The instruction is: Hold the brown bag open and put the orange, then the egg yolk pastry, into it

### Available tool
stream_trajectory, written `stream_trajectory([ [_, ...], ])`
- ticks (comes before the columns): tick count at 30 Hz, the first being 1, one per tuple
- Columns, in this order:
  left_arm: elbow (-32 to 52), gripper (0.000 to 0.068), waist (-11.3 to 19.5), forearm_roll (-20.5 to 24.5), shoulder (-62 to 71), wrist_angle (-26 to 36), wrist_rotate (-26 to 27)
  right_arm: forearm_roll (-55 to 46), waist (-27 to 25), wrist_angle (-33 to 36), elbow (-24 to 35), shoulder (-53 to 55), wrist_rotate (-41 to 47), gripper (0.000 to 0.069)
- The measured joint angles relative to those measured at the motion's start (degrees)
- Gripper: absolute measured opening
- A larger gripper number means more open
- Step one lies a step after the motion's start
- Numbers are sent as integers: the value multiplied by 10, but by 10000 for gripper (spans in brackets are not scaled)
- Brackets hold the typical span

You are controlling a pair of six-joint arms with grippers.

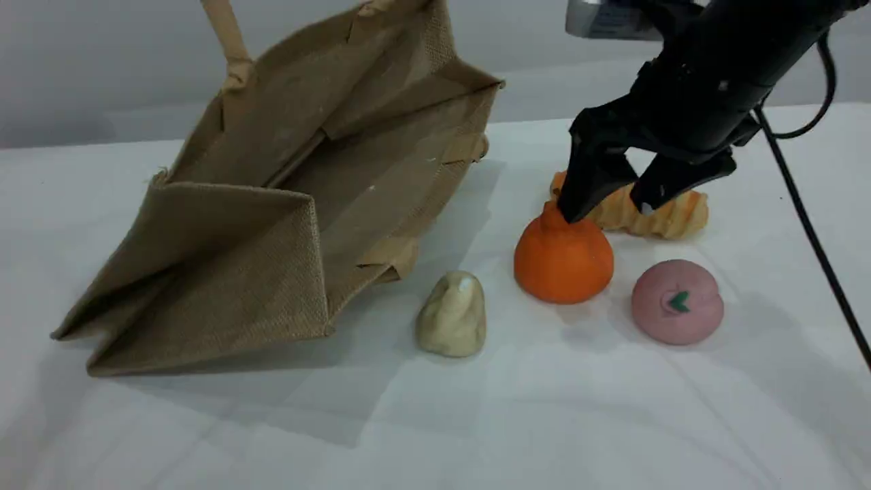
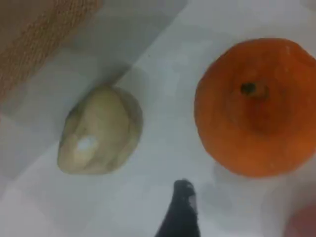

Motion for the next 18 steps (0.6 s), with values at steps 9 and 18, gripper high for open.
stream_trajectory([
  [9, 0, 83, 0, -41, 0, 0, 17, 6, 0, 5, -52, 53, -2, 571],
  [18, 0, 83, 0, -50, 0, 0, 17, 24, 0, 4, -81, 96, -2, 571],
])
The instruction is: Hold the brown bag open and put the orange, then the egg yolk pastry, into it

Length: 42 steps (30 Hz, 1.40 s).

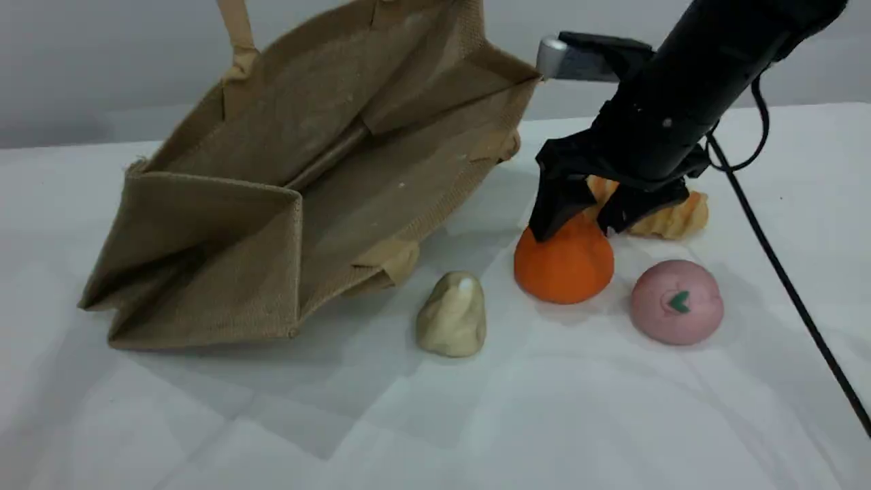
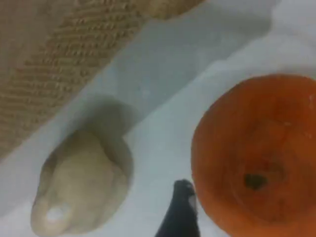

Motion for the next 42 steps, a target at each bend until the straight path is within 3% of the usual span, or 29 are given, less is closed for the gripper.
stream_trajectory([
  [7, 0, 83, 0, 0, 0, 0, 0, 11, 4, -21, -3, 10, 0, 541],
  [15, 0, 83, 0, 1, 0, 0, 0, 11, 25, 3, -23, 38, -9, 441],
  [19, 0, 83, 0, 1, 0, 0, 0, 3, 23, 5, -23, 38, -9, 309],
  [24, 0, 83, 0, 1, 0, 0, 0, -35, 23, 10, -23, 37, -9, 73],
  [25, 0, 83, 0, 1, 0, 0, 0, -42, 23, 12, -23, 36, -9, 52],
  [35, 0, 83, 0, 1, 0, 0, 14, -167, 23, 39, -21, -37, 92, 25],
  [42, 0, 83, -1, 4, 0, 0, 15, -180, 23, -4, 20, -152, 113, 25],
])
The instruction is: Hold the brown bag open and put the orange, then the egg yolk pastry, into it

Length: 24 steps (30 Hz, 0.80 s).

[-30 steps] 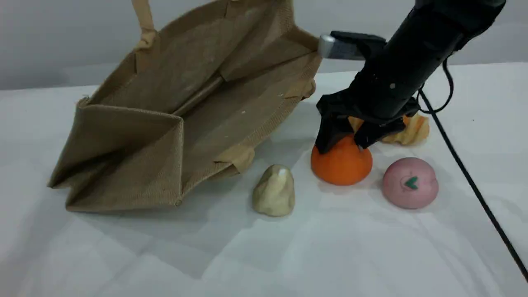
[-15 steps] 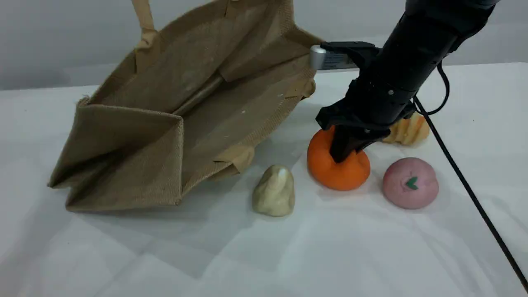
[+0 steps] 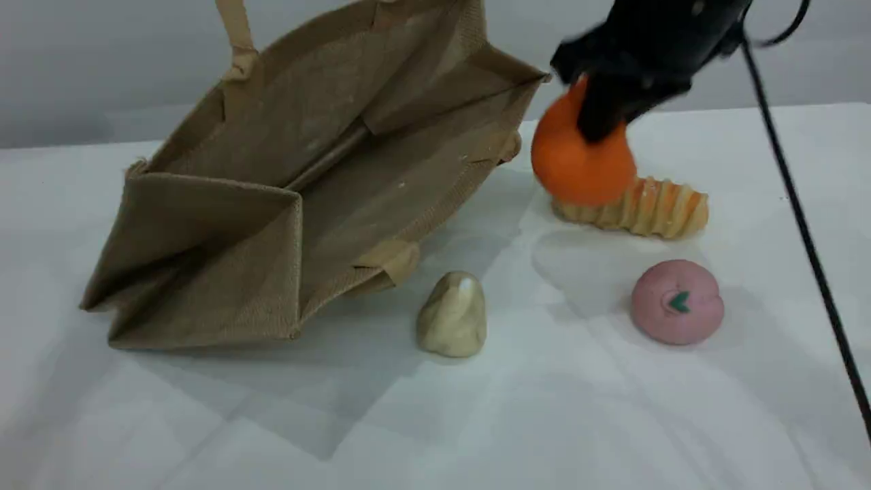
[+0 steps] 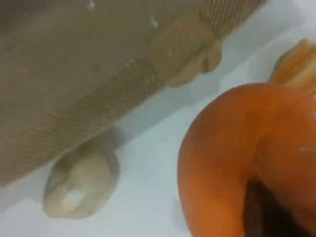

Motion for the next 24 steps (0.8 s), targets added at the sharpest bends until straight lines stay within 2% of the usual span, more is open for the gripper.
stream_trajectory([
  [8, 0, 83, -4, -7, 0, 0, 14, 31, 12, -78, 95, -131, -21, 25],
  [14, 0, 83, -29, -6, 0, 0, 15, 31, 61, -148, 162, -160, -26, 25],
  [24, 0, 83, -48, -4, 0, 0, 10, 31, 147, -268, 170, -132, -31, 25],
])
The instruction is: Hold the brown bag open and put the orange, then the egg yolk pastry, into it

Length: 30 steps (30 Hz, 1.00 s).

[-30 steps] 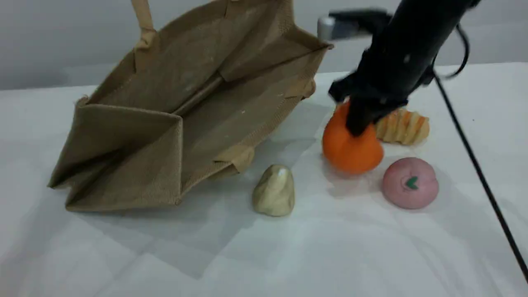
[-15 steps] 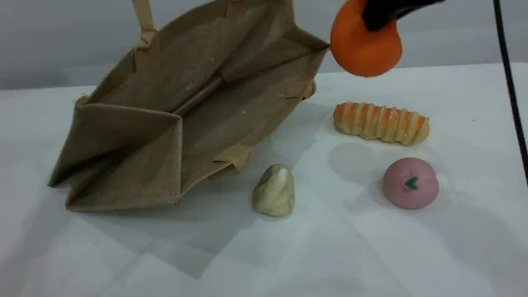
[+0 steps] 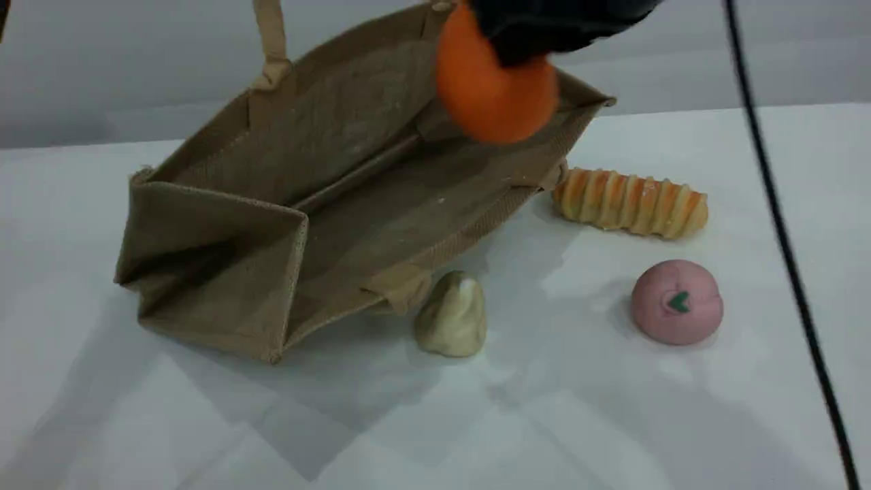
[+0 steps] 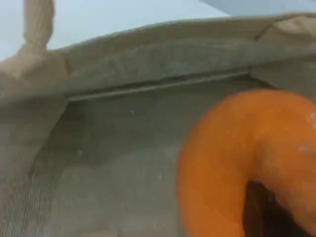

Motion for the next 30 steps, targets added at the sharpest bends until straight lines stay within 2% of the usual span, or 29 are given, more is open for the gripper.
stream_trajectory([
  [5, 0, 83, -2, 0, 0, 0, 0, -1, 10, -74, -2, 67, 0, 25],
  [9, 0, 83, -2, 0, 0, 0, 0, -1, 12, -122, -31, 124, 0, 27],
  [12, 0, 83, -2, 0, 0, -1, 0, -1, 13, -106, -71, 164, 0, 27],
  [17, 0, 83, -2, 0, 0, -1, 0, 1, 13, -42, -140, 207, 0, 29],
  [20, 0, 83, -2, 0, 0, -1, 0, 18, 13, -34, -167, 212, 0, 55],
  [21, 0, 83, -2, 0, 0, -1, 0, 23, 13, -31, -173, 213, 0, 71],
  [24, 0, 83, -2, 0, 0, -1, 0, 26, 13, -5, -184, 213, 0, 176],
  [30, 0, 83, -2, 0, 0, 1, 0, 46, 13, 16, -185, 213, 0, 504],
])
